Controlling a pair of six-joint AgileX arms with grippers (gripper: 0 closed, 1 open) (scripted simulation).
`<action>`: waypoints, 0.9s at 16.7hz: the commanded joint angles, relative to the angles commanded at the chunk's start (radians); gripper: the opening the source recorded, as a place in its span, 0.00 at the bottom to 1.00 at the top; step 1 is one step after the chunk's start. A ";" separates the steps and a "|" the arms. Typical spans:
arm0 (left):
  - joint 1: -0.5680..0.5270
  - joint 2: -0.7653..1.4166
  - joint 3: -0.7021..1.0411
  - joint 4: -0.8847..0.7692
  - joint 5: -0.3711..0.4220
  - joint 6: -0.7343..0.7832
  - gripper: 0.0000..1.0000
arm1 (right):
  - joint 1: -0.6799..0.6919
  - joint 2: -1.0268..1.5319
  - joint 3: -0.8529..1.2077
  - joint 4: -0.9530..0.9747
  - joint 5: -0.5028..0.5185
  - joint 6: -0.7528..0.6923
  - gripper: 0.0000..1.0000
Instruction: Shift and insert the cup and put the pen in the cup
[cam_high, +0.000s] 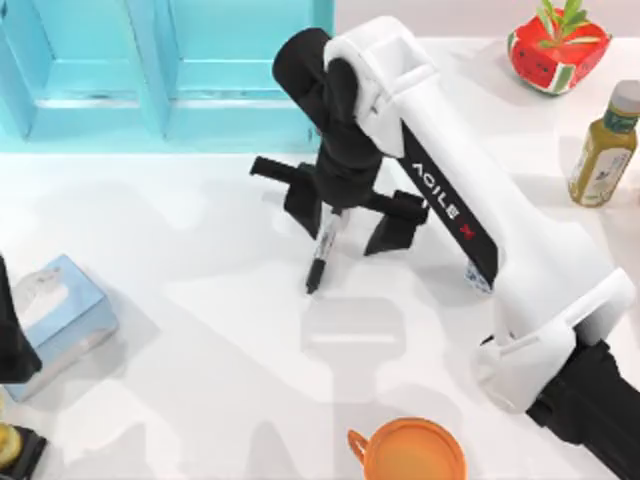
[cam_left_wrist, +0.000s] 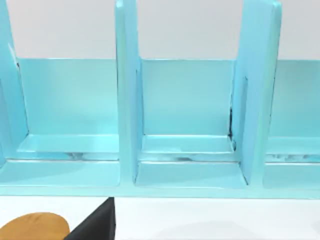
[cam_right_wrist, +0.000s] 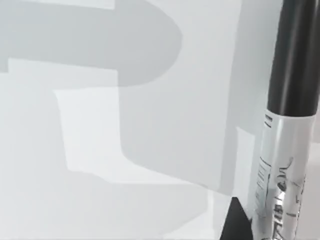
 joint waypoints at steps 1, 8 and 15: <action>0.000 0.000 0.000 0.000 0.000 0.000 1.00 | 0.000 0.000 0.000 0.000 0.000 0.000 0.00; 0.000 0.000 0.000 0.000 0.000 0.000 1.00 | 0.000 0.000 0.000 0.000 0.000 0.000 0.00; 0.000 0.000 0.000 0.000 0.000 0.000 1.00 | 0.028 -0.087 0.063 -0.144 0.032 0.008 0.00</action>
